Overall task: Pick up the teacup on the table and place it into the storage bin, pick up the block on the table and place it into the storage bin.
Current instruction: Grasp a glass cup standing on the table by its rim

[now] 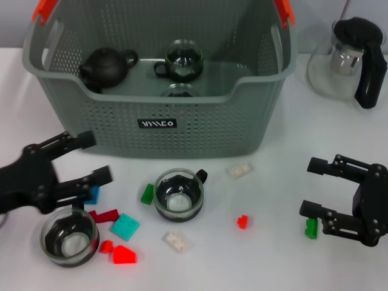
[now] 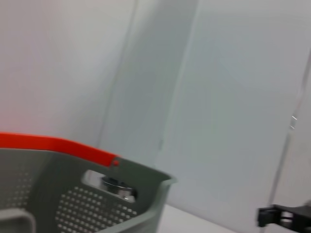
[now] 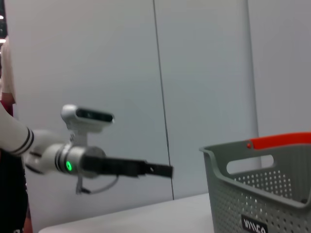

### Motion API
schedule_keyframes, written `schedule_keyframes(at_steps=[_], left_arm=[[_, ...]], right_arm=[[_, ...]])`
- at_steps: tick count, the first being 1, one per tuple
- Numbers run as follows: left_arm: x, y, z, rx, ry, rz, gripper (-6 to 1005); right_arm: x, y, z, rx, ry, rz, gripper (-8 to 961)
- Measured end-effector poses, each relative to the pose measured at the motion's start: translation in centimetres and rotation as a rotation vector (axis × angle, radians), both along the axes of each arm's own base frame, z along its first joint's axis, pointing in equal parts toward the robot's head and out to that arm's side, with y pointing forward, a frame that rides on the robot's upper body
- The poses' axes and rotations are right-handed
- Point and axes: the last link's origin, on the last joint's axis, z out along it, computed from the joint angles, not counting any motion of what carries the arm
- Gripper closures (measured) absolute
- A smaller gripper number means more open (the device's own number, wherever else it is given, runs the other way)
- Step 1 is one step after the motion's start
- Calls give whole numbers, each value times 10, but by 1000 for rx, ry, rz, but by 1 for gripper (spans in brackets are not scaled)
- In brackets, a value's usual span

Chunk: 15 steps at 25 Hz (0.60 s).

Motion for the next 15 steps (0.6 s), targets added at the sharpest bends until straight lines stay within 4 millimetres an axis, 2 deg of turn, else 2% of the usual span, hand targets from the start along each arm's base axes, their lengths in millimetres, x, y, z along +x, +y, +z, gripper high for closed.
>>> schedule_keyframes(at_steps=[2, 3, 7, 11, 14, 15], left_arm=[[1, -1, 7, -21, 14, -10, 176], [4, 6, 32, -144, 105, 30, 176], [17, 24, 60, -365, 271, 183, 177], [33, 43, 71, -512, 517, 374, 177], [37, 53, 71, -537, 688, 482, 178], [37, 59, 68, -523, 799, 526, 178]], right_arm=[[1, 2, -2, -1, -10, -12, 187], [1, 3, -3, -3, -16, -18, 187], [1, 6, -5, 0, -24, -26, 187], [-1, 11, -5, 5, -28, -21, 187], [-4, 14, -6, 4, -27, -15, 186], [-5, 15, -7, 3, -26, -13, 186]])
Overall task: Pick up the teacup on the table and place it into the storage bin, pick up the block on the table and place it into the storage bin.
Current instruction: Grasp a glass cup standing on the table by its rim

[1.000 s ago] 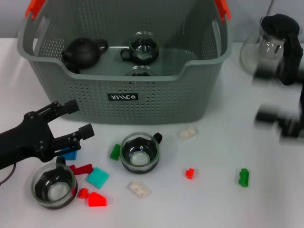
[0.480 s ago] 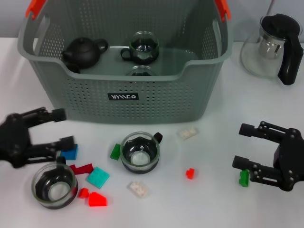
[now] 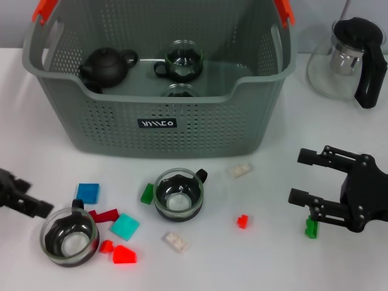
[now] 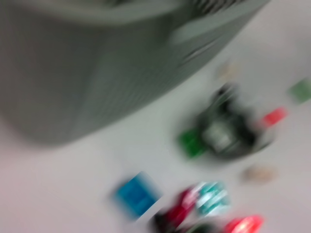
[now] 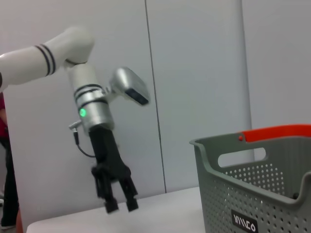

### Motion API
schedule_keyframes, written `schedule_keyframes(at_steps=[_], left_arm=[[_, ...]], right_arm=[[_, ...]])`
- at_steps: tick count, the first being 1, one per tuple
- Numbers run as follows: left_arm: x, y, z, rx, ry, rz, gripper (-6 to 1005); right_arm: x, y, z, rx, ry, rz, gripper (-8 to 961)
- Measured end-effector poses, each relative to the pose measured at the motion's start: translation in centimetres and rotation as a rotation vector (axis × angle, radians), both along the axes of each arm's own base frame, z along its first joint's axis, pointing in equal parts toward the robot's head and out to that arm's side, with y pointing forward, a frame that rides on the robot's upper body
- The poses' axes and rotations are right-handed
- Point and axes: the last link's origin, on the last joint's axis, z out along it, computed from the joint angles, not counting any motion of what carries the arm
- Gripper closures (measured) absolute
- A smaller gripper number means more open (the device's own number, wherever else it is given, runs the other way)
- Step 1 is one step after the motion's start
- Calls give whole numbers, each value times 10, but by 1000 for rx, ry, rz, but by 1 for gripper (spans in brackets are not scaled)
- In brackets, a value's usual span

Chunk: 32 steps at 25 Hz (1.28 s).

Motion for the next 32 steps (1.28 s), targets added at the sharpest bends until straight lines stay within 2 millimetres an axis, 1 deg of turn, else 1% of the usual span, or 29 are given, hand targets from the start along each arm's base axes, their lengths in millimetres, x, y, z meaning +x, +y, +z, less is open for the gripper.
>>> schedule_keyframes(at_steps=[2, 4, 8, 12, 15, 17, 24, 28, 32], left_arm=[[0, 4, -8, -7, 112, -30, 179], [4, 4, -23, -22, 189, -103, 179], [5, 7, -40, 13, 254, -178, 180], [-4, 7, -56, -6, 263, -162, 180], [-10, 6, -60, -11, 263, -148, 181], [-12, 5, -63, -19, 261, -139, 221], [-18, 4, -78, -51, 264, -117, 263], [-18, 7, -78, -28, 275, -65, 287], [-17, 6, -79, -34, 277, -47, 416]], right_arm=[[-1, 1, -1, -1, 2, 2, 186], [-2, 2, 0, 2, 4, 3, 186], [-3, 4, 1, 11, 9, 2, 186], [-3, 4, 1, 14, 14, 0, 186], [-3, 4, 2, 18, 18, -1, 186], [-3, 4, 2, 19, 21, 0, 186], [-5, 6, 1, 15, 16, 6, 186], [-4, 5, 1, 11, 18, 4, 186], [-3, 5, 2, 9, 18, 2, 187]])
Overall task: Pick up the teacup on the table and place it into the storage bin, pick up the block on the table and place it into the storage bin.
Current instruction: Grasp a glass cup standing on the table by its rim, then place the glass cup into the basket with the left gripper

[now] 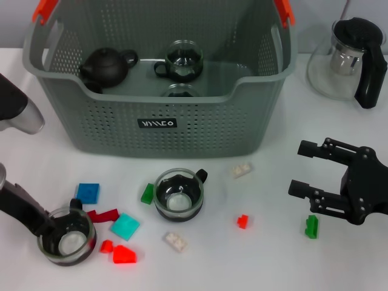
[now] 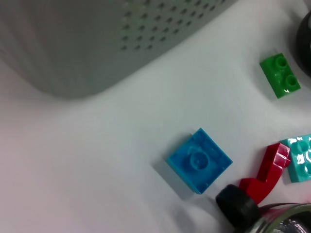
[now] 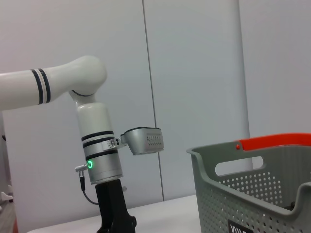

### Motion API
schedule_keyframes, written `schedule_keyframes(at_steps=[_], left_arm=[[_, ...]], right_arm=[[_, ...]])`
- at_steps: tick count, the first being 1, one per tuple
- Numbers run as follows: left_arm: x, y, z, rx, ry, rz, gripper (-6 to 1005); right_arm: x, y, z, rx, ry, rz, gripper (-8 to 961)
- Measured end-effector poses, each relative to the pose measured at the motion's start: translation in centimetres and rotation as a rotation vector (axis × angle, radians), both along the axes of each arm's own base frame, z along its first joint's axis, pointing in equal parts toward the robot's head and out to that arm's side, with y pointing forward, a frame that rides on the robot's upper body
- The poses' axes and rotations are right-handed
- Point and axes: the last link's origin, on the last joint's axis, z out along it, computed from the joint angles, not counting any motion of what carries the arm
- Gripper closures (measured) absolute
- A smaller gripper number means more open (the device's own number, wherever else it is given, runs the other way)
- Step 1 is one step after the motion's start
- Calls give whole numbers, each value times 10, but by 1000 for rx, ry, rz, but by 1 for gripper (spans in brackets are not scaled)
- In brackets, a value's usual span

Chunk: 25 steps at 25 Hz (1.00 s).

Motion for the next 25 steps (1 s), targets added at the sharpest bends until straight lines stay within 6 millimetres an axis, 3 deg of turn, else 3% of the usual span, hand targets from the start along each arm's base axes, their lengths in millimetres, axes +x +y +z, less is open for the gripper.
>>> schedule_keyframes(at_steps=[6, 13, 15, 21, 25], left_arm=[[3, -1, 0, -9, 2, 1, 663], [15, -4, 14, -7, -71, -21, 916], [20, -5, 22, -5, -143, -36, 926], [15, -7, 44, -6, -619, -100, 957], [14, -4, 50, 85, -969, -207, 957]], right_arm=[[0, 0, 0, -2, -3, 1, 187], [1, 0, 0, -2, -5, -3, 187], [1, 0, 0, -1, -3, -5, 187], [2, -1, -1, -9, 2, -8, 186], [2, -2, -1, -11, -1, -13, 186]])
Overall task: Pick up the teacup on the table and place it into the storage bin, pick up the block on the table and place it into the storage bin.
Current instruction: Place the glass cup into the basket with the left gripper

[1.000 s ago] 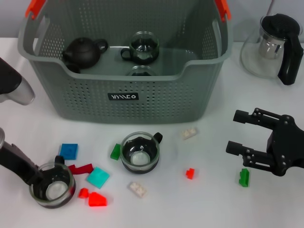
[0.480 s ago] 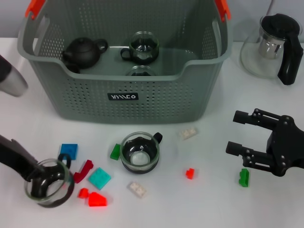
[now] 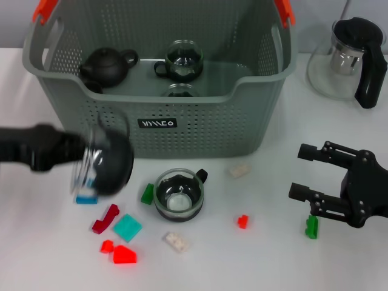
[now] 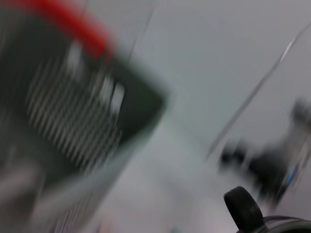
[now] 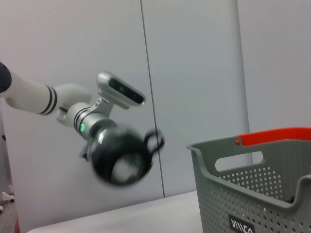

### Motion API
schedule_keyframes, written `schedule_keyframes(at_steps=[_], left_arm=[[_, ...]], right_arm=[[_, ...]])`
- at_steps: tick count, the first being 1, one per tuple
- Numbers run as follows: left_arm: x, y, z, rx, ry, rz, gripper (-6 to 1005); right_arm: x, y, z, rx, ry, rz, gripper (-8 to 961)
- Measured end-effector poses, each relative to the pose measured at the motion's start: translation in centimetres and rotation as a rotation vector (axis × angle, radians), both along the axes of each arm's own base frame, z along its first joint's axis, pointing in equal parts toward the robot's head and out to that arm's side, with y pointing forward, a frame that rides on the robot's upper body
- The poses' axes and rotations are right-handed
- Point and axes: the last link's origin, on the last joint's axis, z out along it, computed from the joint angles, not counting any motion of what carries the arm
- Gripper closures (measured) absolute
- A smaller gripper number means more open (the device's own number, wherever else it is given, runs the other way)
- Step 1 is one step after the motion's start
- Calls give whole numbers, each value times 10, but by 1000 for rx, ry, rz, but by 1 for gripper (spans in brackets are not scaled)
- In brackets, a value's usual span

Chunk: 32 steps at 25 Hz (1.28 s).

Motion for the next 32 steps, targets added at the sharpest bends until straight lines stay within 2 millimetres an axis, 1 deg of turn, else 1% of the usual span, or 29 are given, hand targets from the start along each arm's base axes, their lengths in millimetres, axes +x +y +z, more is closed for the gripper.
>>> schedule_keyframes(at_steps=[2, 4, 7, 8, 10, 12, 14, 17, 20, 24, 25, 26, 28, 32], left_arm=[[7, 3, 1, 73, -136, -17, 957], [18, 9, 7, 149, -233, -39, 957], [42, 28, 23, 220, -337, -50, 957], [48, 35, 27, 228, -340, -44, 957], [70, 58, 38, 238, -308, -24, 957], [91, 79, 43, 238, -222, -20, 957], [110, 99, 45, 255, -108, -1, 957], [129, 125, 42, 316, 73, 24, 957], [139, 145, 33, 372, 258, 27, 957], [137, 162, 18, 439, 431, 45, 956], [136, 165, 11, 450, 466, 41, 956], [136, 168, -2, 470, 524, 27, 956], [134, 169, -16, 480, 584, 5, 956], [132, 170, -54, 479, 757, -87, 956]], right_arm=[[0, -1, 0, -1, 0, -2, 186], [1, -1, -1, -2, 0, -3, 186], [1, -1, 0, -2, 0, -4, 186], [1, -2, 0, -3, 0, -4, 187], [1, -3, -1, -7, 0, -2, 187], [2, -3, -1, -12, -3, -1, 187], [2, -4, -2, -16, -6, -2, 187], [2, -4, -4, -18, -9, -5, 187], [2, -3, -4, -17, -13, -7, 186], [3, -1, -5, -12, -19, -15, 186], [3, -1, -5, -11, -20, -20, 186], [4, -1, -6, -10, -22, -24, 186], [4, 0, -6, -10, -24, -29, 186], [3, 2, -6, -15, -21, -33, 186]])
